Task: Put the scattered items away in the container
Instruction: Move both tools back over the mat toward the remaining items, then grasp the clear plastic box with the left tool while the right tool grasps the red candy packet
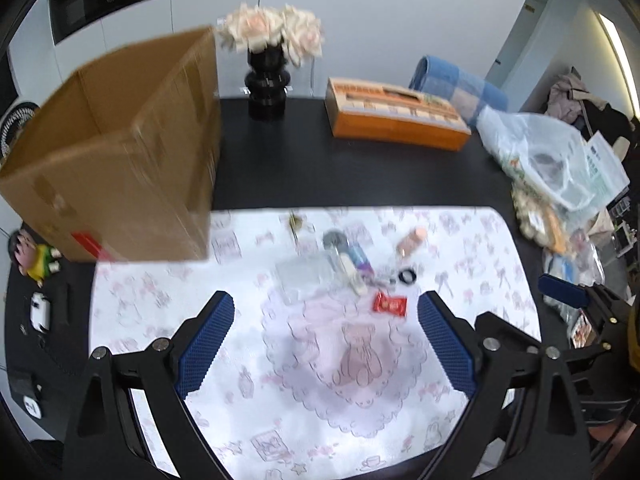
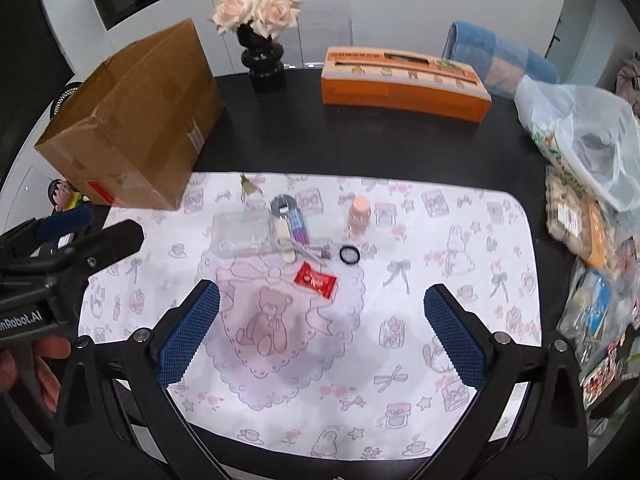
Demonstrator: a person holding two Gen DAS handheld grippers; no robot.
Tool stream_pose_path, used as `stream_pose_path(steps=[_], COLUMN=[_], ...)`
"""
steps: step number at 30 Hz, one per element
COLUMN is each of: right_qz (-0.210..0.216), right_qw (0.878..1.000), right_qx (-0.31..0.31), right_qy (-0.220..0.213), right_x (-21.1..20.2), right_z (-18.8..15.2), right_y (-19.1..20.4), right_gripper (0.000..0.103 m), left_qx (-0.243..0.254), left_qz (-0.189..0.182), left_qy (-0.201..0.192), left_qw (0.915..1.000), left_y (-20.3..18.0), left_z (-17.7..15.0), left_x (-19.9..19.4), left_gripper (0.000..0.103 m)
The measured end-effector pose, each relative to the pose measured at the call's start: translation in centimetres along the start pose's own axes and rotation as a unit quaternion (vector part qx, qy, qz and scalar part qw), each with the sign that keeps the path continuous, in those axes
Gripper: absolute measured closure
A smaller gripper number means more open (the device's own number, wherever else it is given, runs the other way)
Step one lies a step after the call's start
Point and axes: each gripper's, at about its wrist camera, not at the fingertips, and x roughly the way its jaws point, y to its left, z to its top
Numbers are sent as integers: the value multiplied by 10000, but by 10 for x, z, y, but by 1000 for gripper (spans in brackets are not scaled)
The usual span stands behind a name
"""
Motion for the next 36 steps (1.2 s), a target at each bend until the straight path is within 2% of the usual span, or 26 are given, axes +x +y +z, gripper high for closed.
stream_pose_path(steps=[7, 10, 13, 19, 22, 26, 29, 36], right_qz=[-40, -122, -146, -253, -249, -184, -166, -129], right_qw=[9999, 9998, 9997, 9994, 9992, 9989, 9987, 9981], right_qx=[19, 5, 61, 92, 115, 179, 180, 158], right_qy=[94, 134, 172, 218, 282, 388, 451, 584], right_x=[13, 18, 23, 37, 46, 59, 69, 101], right_z=[-24, -32, -38, -45, -47, -48, -47, -40], right_y=[-3, -4, -8, -15, -18, -20, -20, -20], right_gripper=[0, 0, 0, 0, 0, 0, 0, 0], left_qx=[-254, -405, -347, -296, -291, -133, -207, -140], left_qz=[-247, -142, 67, -129, -121, 41, 75, 103], left_qy=[374, 312, 315, 869, 966, 992, 1017, 1058], left_qw=[9987, 9986, 9989, 9957, 9948, 9950, 9946, 9942], left_y=[-1, 3, 6, 13, 17, 19, 26, 28], left_z=[-26, -34, -42, -61, -68, -72, -71, -53], left_x=[23, 27, 33, 60, 68, 77, 83, 108], left_gripper=[11, 11, 11, 11, 11, 11, 11, 11])
